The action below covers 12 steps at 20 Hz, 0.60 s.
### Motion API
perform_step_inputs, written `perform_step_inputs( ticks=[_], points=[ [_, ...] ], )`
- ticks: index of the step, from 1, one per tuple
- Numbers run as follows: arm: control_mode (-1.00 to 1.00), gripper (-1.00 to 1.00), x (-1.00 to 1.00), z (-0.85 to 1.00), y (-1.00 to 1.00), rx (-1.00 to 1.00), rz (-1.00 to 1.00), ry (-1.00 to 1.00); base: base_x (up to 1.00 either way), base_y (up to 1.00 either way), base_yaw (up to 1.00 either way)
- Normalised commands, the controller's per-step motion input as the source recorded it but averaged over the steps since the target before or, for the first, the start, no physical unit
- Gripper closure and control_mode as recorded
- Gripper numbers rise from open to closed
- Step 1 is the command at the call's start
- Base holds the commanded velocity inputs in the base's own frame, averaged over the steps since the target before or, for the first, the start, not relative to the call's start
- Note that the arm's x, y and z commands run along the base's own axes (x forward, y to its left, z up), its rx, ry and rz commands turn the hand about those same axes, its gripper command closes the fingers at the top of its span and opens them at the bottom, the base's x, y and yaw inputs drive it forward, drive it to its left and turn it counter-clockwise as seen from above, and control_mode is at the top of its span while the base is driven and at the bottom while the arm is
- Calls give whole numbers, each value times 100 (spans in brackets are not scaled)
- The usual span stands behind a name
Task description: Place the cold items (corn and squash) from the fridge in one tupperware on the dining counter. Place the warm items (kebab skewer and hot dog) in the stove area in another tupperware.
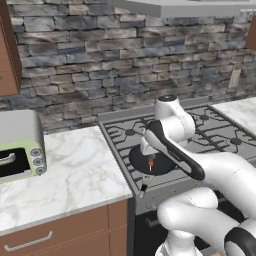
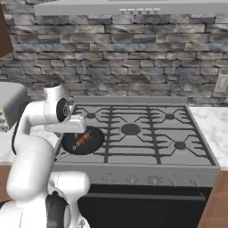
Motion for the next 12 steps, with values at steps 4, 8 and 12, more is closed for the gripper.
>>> perform_step_inputs(
  ticks=[4, 8, 12],
  points=[
    [-100, -100, 43, -51, -2, -2, -1, 2, 0, 0, 0],
    [-100, -100, 38, -39, -4, 3, -6, -1, 0, 0, 0],
    [-100, -100, 22, -52, -13, 15, -13, -11, 0, 0, 0]
  ],
)
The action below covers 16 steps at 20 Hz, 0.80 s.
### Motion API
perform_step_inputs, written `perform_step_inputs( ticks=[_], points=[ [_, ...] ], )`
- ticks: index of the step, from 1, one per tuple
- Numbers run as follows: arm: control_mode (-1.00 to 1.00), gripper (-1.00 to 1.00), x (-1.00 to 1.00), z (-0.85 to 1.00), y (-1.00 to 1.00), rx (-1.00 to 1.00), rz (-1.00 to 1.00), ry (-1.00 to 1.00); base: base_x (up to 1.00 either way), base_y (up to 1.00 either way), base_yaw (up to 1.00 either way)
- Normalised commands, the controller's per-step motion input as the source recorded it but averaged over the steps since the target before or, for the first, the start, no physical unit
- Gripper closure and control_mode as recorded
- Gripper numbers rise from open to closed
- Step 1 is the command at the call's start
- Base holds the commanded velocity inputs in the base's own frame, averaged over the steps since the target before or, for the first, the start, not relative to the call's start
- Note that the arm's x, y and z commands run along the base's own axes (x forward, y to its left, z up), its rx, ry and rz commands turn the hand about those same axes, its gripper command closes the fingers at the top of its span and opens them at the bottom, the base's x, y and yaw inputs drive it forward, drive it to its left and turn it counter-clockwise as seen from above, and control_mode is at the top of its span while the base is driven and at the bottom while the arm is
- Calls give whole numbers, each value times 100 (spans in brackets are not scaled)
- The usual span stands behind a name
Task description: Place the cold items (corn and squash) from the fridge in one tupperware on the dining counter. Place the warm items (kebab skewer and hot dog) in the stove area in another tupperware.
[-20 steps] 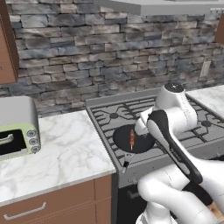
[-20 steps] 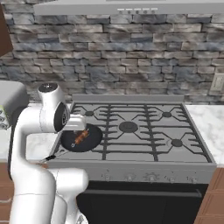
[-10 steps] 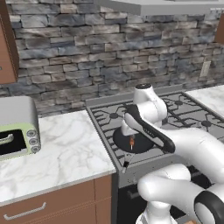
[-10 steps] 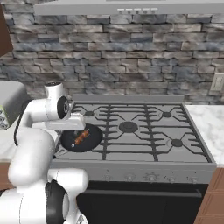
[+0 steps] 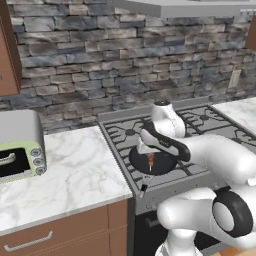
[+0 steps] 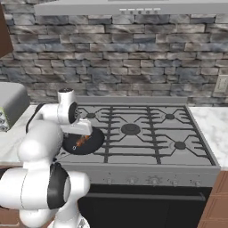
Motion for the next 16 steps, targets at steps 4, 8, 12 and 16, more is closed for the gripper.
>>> perform_step_inputs(
  ticks=[4, 8, 12, 16],
  points=[
    [-100, -100, 16, -35, 0, 14, -22, -8, 0, 0, 0],
    [-100, -100, 29, -21, 5, 2, -21, -1, 0, 0, 0],
    [-100, -100, 36, -9, 27, -2, -19, 0, 0, 0, 0],
    [-100, -100, 50, -11, 15, -7, -15, 0, 0, 0, 0]
  ],
)
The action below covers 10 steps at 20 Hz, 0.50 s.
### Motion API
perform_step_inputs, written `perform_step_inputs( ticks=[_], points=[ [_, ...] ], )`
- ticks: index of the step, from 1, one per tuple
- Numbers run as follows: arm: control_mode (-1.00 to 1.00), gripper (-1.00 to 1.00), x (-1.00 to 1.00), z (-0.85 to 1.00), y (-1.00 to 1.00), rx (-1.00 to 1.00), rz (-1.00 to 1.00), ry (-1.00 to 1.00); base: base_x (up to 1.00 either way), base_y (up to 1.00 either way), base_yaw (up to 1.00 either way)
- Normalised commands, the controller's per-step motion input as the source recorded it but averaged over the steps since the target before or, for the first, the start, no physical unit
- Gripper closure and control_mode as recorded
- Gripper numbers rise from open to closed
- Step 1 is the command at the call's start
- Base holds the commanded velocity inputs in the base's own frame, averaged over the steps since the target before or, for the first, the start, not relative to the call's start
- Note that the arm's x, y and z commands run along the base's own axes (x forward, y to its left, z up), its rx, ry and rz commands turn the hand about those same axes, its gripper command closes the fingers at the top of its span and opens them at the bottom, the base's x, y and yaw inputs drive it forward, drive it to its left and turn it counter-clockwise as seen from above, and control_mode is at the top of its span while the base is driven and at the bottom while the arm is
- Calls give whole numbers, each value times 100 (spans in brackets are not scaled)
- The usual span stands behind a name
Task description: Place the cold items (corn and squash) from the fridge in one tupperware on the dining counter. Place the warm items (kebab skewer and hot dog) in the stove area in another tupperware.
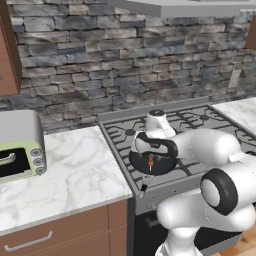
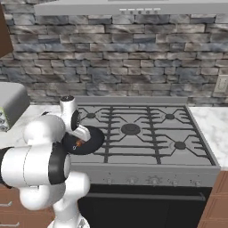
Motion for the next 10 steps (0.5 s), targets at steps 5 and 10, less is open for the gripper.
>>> perform_step_inputs(
  ticks=[5, 10],
  points=[
    [-100, -100, 48, -52, -10, -14, -14, 0, 0, 0, 0],
    [-100, -100, 39, -45, -4, -11, -11, 0, 0, 0, 0]
  ],
)
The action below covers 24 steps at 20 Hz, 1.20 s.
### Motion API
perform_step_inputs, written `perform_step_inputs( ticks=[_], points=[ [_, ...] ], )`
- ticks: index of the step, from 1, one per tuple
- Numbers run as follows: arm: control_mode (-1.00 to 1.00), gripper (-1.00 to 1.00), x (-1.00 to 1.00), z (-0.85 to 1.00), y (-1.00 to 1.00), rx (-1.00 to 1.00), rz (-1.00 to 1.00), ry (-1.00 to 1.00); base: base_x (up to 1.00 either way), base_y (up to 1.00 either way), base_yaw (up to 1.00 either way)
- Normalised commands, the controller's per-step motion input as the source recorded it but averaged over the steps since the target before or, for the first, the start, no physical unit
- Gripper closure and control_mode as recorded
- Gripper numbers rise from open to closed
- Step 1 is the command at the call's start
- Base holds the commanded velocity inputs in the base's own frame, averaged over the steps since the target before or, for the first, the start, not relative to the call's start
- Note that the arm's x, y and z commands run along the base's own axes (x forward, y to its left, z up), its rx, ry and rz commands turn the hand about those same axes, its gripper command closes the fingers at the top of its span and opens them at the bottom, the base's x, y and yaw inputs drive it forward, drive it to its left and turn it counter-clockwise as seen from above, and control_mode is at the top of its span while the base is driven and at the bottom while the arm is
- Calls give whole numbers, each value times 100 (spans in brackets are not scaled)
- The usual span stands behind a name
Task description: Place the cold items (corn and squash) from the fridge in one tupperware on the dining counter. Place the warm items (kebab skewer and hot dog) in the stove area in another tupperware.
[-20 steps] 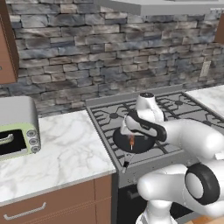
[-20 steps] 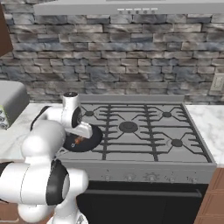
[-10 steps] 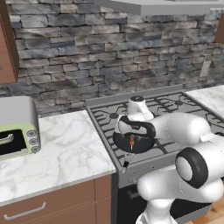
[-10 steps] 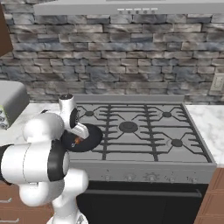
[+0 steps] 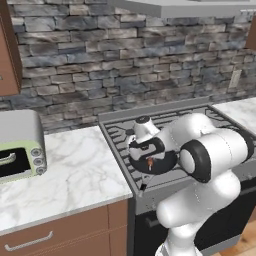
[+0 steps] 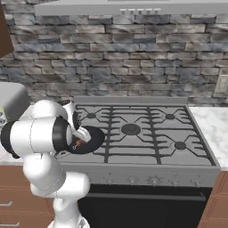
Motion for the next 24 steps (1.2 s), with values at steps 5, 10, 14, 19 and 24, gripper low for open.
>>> perform_step_inputs(
  ticks=[5, 10, 14, 19, 24],
  points=[
    [-100, -100, 30, -44, -3, -6, -8, 0, 0, 0, 0],
    [-100, 100, 23, -53, -10, -5, -8, 0, 0, 0, 0],
    [-100, 100, 6, -30, -43, 1, -5, -1, 0, 0, 0],
    [-100, 100, -33, 32, -94, 24, -1, -16, 0, 0, 0],
    [-100, 100, -67, 70, -100, 37, -4, -27, 0, 0, 0]
  ],
)
